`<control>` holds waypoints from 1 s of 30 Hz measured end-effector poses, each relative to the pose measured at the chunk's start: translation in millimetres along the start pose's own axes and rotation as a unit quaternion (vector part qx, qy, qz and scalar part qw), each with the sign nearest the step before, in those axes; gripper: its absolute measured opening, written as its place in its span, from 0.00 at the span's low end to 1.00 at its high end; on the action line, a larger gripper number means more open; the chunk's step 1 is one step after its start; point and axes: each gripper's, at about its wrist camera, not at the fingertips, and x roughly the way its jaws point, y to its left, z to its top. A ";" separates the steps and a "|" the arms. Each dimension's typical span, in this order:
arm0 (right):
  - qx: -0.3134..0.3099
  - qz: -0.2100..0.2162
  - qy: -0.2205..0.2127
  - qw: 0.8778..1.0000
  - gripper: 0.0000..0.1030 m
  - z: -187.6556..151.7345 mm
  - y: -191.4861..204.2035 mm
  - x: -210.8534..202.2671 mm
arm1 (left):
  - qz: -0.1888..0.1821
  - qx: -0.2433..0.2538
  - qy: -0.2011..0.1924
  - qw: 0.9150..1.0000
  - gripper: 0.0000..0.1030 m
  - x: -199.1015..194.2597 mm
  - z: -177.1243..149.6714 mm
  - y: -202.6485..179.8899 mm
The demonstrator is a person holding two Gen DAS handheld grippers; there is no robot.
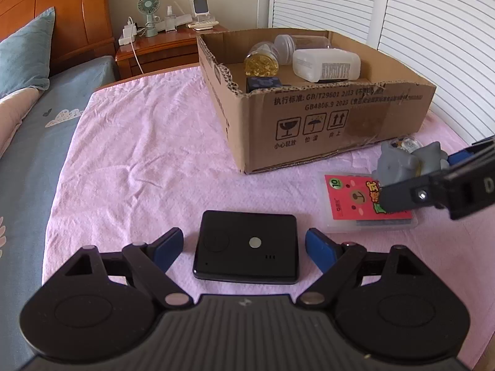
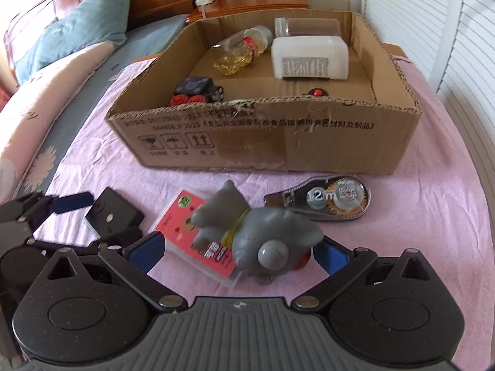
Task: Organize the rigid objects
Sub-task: 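Close right tool on the gray toy figure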
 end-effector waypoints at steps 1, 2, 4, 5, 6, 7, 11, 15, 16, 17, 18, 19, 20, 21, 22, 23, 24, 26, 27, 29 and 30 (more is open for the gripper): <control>0.005 -0.006 -0.001 1.000 1.00 0.9 0.2 1.4 | 0.000 0.001 0.000 1.000 0.83 0.0 0.1 0.0; 0.012 -0.011 -0.002 1.000 1.00 2.1 -0.4 3.2 | 0.000 0.002 0.000 1.000 0.83 0.0 0.2 -0.3; 0.020 -0.019 -0.004 1.000 1.00 3.7 -0.9 5.5 | -0.002 0.007 0.000 1.000 0.83 0.1 0.7 -0.7; 0.018 -0.024 -0.004 1.000 0.98 4.0 -0.8 6.2 | -0.003 0.009 0.001 1.000 0.83 0.4 1.2 -1.0; 0.011 -0.033 -0.003 0.999 0.96 4.0 -0.8 7.1 | -0.004 0.009 0.002 1.000 0.83 0.8 1.9 -0.9; 0.003 -0.043 -0.003 0.999 0.96 3.4 -1.4 7.3 | -0.006 0.010 0.003 1.000 0.83 1.0 2.5 -1.0; -0.011 -0.032 -0.004 0.999 0.96 -3.8 -13.4 -0.4 | -0.013 0.013 0.008 1.000 0.83 1.3 3.3 -1.6; -0.024 -0.035 -0.006 0.999 0.97 -13.3 -23.8 -10.2 | -0.015 0.016 0.010 1.000 0.83 1.3 3.2 -4.4; -0.026 -0.031 -0.008 0.999 0.97 -15.9 -25.9 -12.7 | -0.015 0.015 0.010 1.000 0.83 1.2 3.1 -5.0; -0.028 -0.029 -0.013 0.999 0.97 -18.3 -27.2 -14.9 | -0.015 0.015 0.010 1.000 0.83 1.0 2.6 -5.5; -0.036 -0.027 -0.022 0.999 0.97 -20.9 -27.1 -17.0 | -0.015 0.015 0.009 1.000 0.83 0.9 2.3 -5.8; -0.046 -0.028 -0.031 0.998 0.97 -23.4 -26.2 -18.6 | -0.013 0.013 0.009 1.000 0.83 1.0 2.1 -6.0; -0.053 -0.028 -0.038 0.997 0.97 -24.9 -25.1 -19.2 | -0.013 0.011 0.009 1.000 0.83 1.0 2.0 -5.9; -0.058 -0.024 -0.043 0.997 0.97 -25.7 -24.1 -19.2 | -0.012 0.010 0.008 1.000 0.83 0.8 1.6 -6.1; -0.059 -0.018 -0.045 0.997 0.97 -25.8 -23.7 -18.9 | -0.011 0.009 0.009 1.000 0.83 0.9 1.7 -6.2; -0.055 -0.011 -0.048 0.997 0.97 -25.5 -23.8 -18.5 | -0.010 0.007 0.009 1.000 0.83 0.6 1.6 -6.3; -0.051 -0.003 -0.049 0.998 0.97 -24.4 -23.7 -17.5 | -0.009 0.007 0.009 1.000 0.83 0.3 1.5 -6.5; -0.047 0.006 -0.043 0.998 0.96 -22.9 -23.1 -15.4 | -0.008 0.009 0.009 1.000 0.82 0.1 1.7 -7.0; -0.045 0.002 -0.040 0.998 0.96 -22.8 -22.0 -14.3 | -0.008 0.010 0.010 1.000 0.82 -0.2 1.6 -7.1; -0.041 0.007 -0.035 0.999 0.95 -25.3 -21.6 -14.9 | -0.007 0.016 0.009 1.000 0.82 -0.7 1.6 -7.8; -0.036 0.007 -0.032 0.999 0.95 -27.5 -21.6 -15.2 | -0.007 0.021 0.009 1.000 0.82 -0.9 2.0 -8.1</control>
